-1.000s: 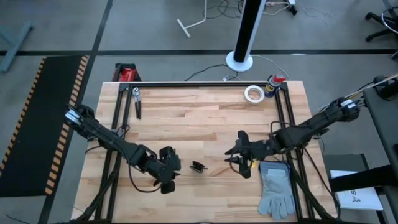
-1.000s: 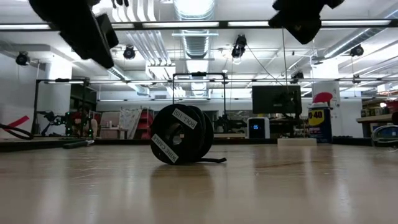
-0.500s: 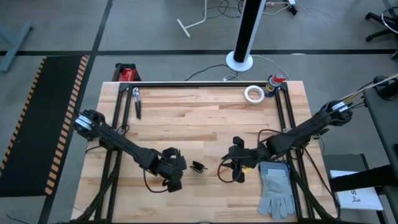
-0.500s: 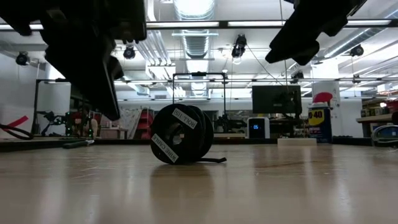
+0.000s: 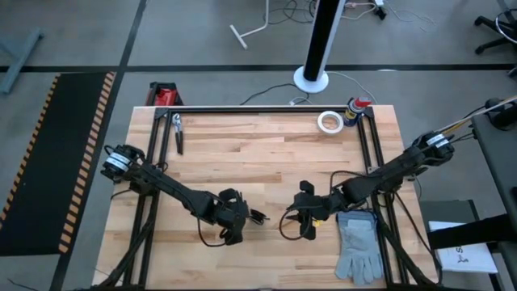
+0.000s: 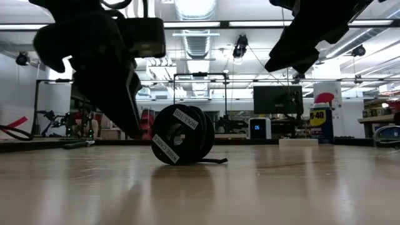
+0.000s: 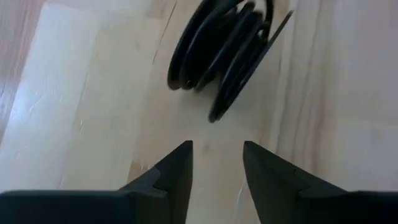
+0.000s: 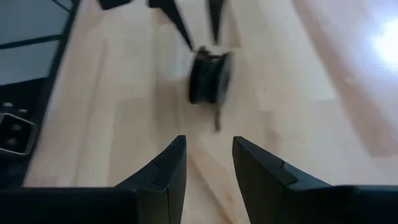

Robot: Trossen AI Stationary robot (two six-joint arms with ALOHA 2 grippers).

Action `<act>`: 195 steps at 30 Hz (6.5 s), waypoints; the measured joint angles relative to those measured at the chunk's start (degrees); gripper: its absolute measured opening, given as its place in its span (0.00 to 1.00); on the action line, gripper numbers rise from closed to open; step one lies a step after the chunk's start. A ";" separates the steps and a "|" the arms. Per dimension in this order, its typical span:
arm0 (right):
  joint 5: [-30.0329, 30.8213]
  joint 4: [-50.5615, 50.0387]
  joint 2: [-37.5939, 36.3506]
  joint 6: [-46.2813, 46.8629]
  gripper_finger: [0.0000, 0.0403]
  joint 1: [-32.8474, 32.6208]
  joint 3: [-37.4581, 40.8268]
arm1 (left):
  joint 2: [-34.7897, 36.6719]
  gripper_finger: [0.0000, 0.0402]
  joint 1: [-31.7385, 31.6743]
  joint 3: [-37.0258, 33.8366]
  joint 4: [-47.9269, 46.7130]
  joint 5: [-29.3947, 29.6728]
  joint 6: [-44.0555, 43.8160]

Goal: Coil cords
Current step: Uncoil the black wire from the spool

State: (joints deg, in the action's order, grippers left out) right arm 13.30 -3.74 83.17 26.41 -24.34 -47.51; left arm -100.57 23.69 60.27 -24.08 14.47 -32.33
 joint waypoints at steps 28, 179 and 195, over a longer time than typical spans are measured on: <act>-8.03 5.46 16.00 0.51 0.35 7.54 -6.10 | -2.18 0.33 -1.86 0.00 6.85 0.21 4.86; -19.80 61.45 8.79 -8.95 0.36 11.35 11.87 | 13.51 0.00 1.61 11.66 18.56 10.73 48.33; -17.84 58.50 8.79 -12.64 0.07 11.63 10.16 | 13.48 0.00 1.61 8.13 25.90 13.54 50.99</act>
State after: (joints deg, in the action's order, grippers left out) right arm -4.54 54.76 91.96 13.77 -12.71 -37.34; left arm -87.10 25.30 68.40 1.83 28.01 18.66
